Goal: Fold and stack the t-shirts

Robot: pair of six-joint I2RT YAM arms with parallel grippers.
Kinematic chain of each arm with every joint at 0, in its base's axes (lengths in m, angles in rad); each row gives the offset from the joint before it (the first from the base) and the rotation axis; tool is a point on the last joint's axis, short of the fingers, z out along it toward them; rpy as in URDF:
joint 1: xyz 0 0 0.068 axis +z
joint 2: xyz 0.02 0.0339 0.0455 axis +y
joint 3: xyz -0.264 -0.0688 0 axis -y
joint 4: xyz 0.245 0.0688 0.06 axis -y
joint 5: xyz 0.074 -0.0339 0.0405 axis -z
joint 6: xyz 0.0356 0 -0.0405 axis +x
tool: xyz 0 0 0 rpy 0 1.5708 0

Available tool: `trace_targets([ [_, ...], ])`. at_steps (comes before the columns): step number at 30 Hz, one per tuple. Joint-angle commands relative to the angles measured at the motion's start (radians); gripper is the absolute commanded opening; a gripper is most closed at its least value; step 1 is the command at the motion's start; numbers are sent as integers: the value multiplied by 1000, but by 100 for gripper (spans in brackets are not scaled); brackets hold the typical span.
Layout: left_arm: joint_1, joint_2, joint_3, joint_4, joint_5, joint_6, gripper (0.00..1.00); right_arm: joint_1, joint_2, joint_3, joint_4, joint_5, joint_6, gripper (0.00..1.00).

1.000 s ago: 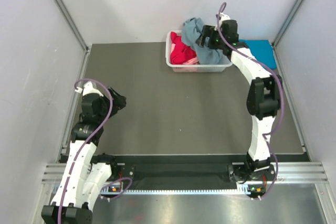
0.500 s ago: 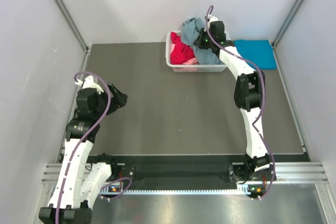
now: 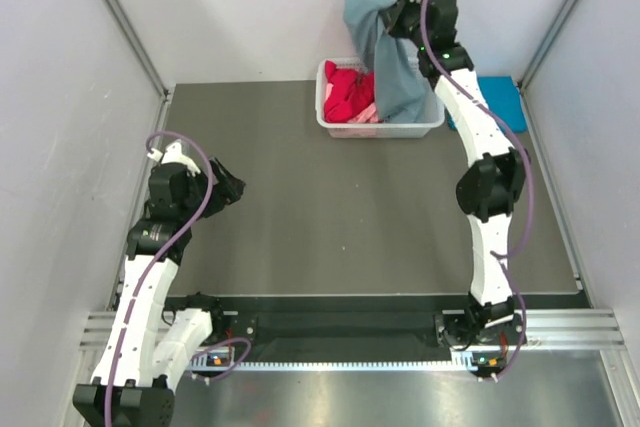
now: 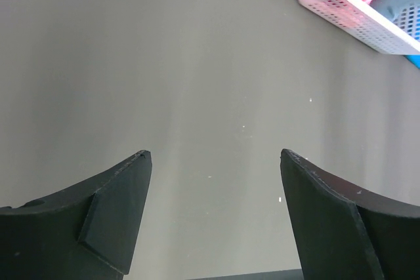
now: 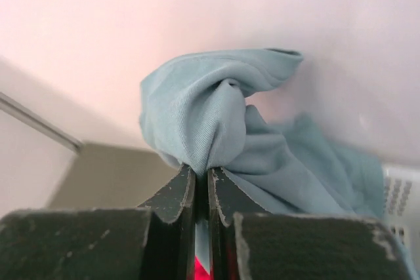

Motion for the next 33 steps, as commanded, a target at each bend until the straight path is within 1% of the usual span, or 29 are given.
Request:
trace_targets([
  [1, 1, -8, 25, 2, 23, -27, 83, 49, -266, 104, 198, 11, 26, 0],
  [3, 3, -11, 28, 1, 25, -31, 83, 64, -340, 78, 204, -6, 4, 0],
  [5, 1, -16, 34, 1, 26, -37, 82, 89, -377, 52, 183, 5, -16, 0],
  [6, 1, -13, 37, 1, 33, -42, 82, 94, -413, 41, 140, 5, -7, 0],
  [8, 3, -16, 46, 1, 48, -53, 81, 124, -455, -9, 120, -12, 3, 0],
  [9, 3, -19, 48, 1, 49, -57, 81, 143, -502, -31, 100, -16, -10, 0],
  [11, 3, -29, 55, -1, 45, -69, 80, 205, -546, -71, 56, -17, -42, 0],
  [13, 3, -45, 67, 2, 46, -85, 80, 270, -622, -109, 2, -12, -100, 0],
  [14, 3, -48, 75, -1, 43, -89, 80, 288, -653, -178, -5, -6, -112, 0],
  [15, 3, -49, 81, -10, 42, -91, 80, 302, -722, -221, -9, -3, -114, 0],
  [16, 3, -51, 97, -15, 37, -91, 80, 314, -754, -259, -37, -3, -106, 0],
  [17, 3, -54, 103, -19, 34, -94, 80, 319, -786, -345, -52, -3, -90, 0],
  [18, 3, -52, 109, -19, 33, -93, 80, 324, -855, -400, -63, -6, -82, 0],
  [19, 3, -56, 118, -22, 33, -94, 80, 328, -892, -463, -69, -19, -76, 3],
  [20, 3, -54, 123, -24, 33, -91, 80, 330, -930, -608, -87, -23, -60, 11],
  [21, 3, -56, 126, -27, 33, -91, 80, 330, -1004, -682, -103, -20, -57, 21],
  [22, 3, -56, 130, -31, 34, -91, 80, 328, -1038, -753, -127, 15, -60, 38],
  [23, 3, -51, 132, -36, 39, -91, 80, 328, -1072, -869, -173, 54, -63, 46],
  [24, 3, -51, 132, -41, 42, -91, 80, 328, -1130, -927, -254, 98, -66, 56],
  [25, 3, -49, 130, -47, 57, -88, 80, 327, -1153, -983, -302, 167, -63, 77],
  [26, 3, -46, 129, -53, 65, -88, 80, 322, -1171, -1072, -343, 174, -62, 81],
  [27, 3, -46, 118, -54, 71, -89, 80, 318, -1176, -1103, -436, 171, -66, 82],
  [28, 3, -48, 112, -56, 89, -91, 80, 319, -1176, -1132, -468, 140, -71, 85],
  [29, 3, -51, 104, -56, 97, -97, 80, 318, -1173, -1193, -482, 120, -74, 86],
  [31, 3, -52, 83, -54, 123, -108, 79, 330, -1159, -1244, -489, 39, -56, 86],
  [33, 3, -54, 72, -58, 138, -119, 77, 359, -1137, -1303, -454, 25, -24, 85],
])
